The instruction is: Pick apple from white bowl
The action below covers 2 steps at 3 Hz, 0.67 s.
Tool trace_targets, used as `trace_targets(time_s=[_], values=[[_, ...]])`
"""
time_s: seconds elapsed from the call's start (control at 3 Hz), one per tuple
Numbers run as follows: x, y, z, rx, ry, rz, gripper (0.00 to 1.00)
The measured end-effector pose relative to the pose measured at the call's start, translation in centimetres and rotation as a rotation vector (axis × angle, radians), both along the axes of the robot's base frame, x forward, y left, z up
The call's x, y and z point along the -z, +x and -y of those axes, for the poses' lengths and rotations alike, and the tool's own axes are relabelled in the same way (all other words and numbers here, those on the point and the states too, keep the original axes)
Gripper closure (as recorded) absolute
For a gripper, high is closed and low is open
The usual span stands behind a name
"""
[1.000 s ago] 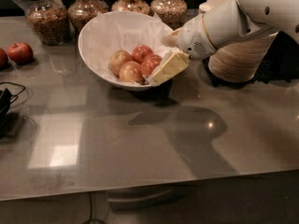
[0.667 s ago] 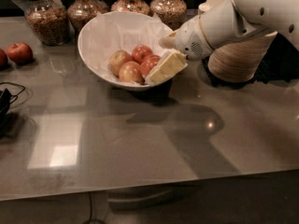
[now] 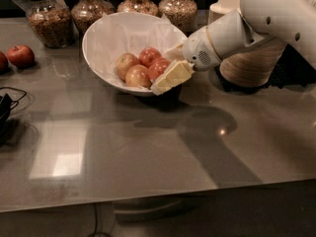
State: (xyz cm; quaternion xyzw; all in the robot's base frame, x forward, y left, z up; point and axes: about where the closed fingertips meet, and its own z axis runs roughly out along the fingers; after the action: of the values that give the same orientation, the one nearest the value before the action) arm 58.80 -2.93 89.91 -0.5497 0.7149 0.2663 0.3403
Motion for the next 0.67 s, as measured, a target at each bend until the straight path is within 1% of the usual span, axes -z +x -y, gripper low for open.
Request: trace_targets(time_s=[0.33, 0.67], values=[[0.47, -0.15, 0.15, 0.008, 0.013, -0.029, 0.27], [0.47, -0.15, 0.15, 0.008, 0.013, -0.029, 0.46]])
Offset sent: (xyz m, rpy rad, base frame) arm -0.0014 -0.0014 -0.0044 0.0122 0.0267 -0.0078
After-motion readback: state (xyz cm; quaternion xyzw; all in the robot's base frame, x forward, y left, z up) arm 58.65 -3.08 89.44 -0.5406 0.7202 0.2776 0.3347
